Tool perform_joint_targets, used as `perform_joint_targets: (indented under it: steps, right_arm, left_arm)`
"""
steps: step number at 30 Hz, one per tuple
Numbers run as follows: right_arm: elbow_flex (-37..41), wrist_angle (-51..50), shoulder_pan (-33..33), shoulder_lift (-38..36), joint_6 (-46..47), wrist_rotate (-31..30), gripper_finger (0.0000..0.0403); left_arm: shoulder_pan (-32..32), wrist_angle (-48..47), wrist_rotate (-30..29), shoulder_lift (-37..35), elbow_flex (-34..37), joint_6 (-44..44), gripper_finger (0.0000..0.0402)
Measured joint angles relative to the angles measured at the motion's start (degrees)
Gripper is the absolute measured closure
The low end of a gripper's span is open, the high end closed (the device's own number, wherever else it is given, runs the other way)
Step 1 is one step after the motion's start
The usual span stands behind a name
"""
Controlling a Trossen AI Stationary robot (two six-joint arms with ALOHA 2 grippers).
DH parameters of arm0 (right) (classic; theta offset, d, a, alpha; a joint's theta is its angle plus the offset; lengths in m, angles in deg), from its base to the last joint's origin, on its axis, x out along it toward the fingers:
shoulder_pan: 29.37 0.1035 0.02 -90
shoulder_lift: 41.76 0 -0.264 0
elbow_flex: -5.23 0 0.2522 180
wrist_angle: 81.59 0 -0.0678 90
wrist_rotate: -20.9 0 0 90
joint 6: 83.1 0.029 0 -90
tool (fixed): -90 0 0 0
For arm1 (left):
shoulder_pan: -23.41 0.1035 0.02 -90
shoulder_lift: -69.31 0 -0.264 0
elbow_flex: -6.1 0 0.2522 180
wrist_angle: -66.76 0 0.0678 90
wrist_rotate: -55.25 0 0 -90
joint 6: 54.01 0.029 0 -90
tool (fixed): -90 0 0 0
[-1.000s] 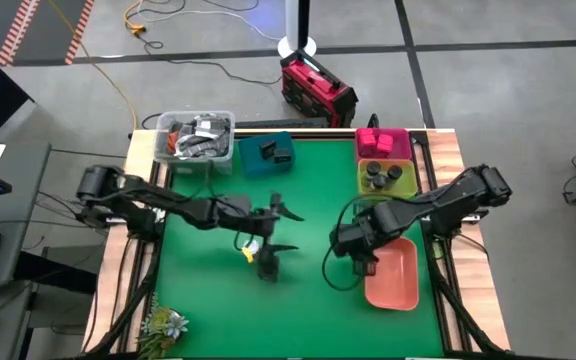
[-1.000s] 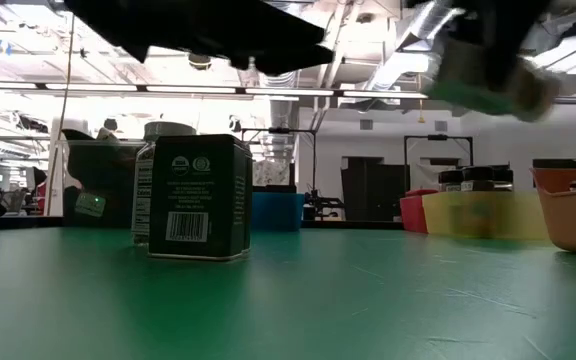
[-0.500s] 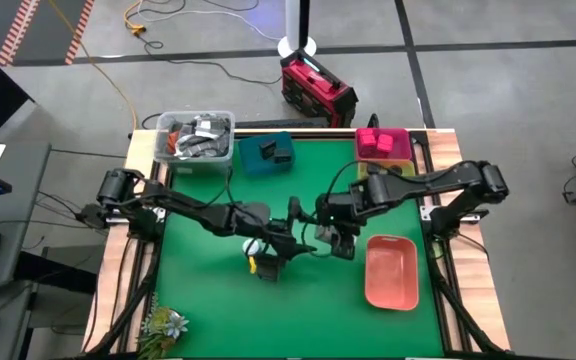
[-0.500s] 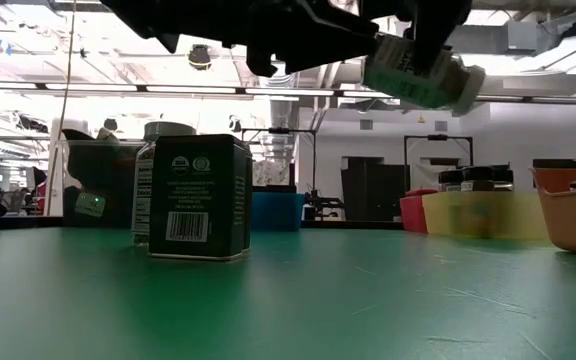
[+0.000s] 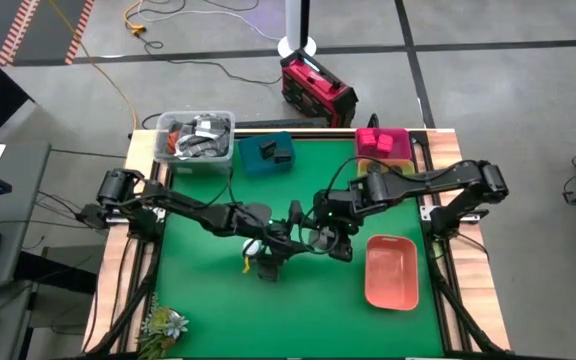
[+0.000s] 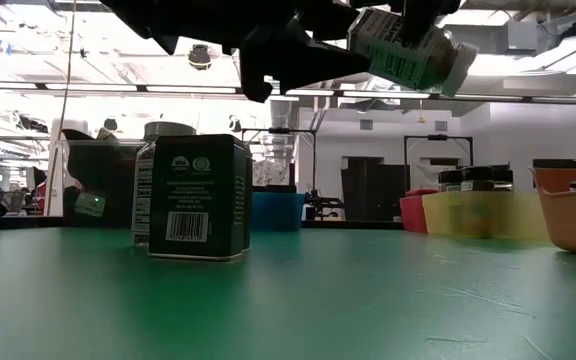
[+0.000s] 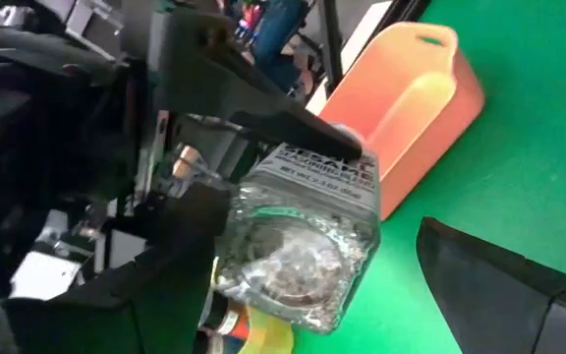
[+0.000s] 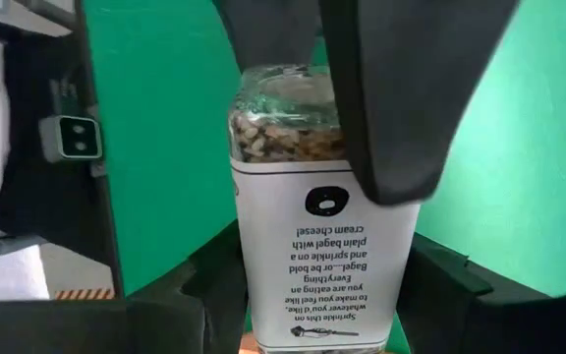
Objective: Sort spices by type
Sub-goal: Put the white seasoning into the orange bin
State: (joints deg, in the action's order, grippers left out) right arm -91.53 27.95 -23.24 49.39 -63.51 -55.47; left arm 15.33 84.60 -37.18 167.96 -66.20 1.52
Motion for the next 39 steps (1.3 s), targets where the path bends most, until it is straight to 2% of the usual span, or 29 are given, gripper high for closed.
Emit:
perform_joint_targets:
  steps: [5,18,22,33,39]
  right_arm:
    - [0.01,0.76,-0.77,-0.02,0.27,2.22,0.0176]
    - [0.02,1.92,-1.59,-0.02,0.72,3.19,0.0176]
    - [0.04,2.26,-1.86,-0.02,0.87,3.76,0.0170]
    - [-0.17,3.60,-3.36,-0.68,-0.18,2.25,0.0115]
    - [-0.60,-2.02,-4.64,-0.64,-0.15,6.72,0.0111]
  left_arm:
    - [-0.09,-0.79,1.08,-0.02,0.00,2.34,0.0077]
    - [-0.17,-0.42,1.69,-0.11,-0.02,1.06,0.0198]
    - [-0.20,-0.50,1.69,-0.11,-0.02,0.13,0.0202]
    - [-0.22,-1.93,1.81,0.14,0.09,-4.18,0.0203]
    - [-0.15,-4.15,-2.25,-0.12,0.09,-5.74,0.0203]
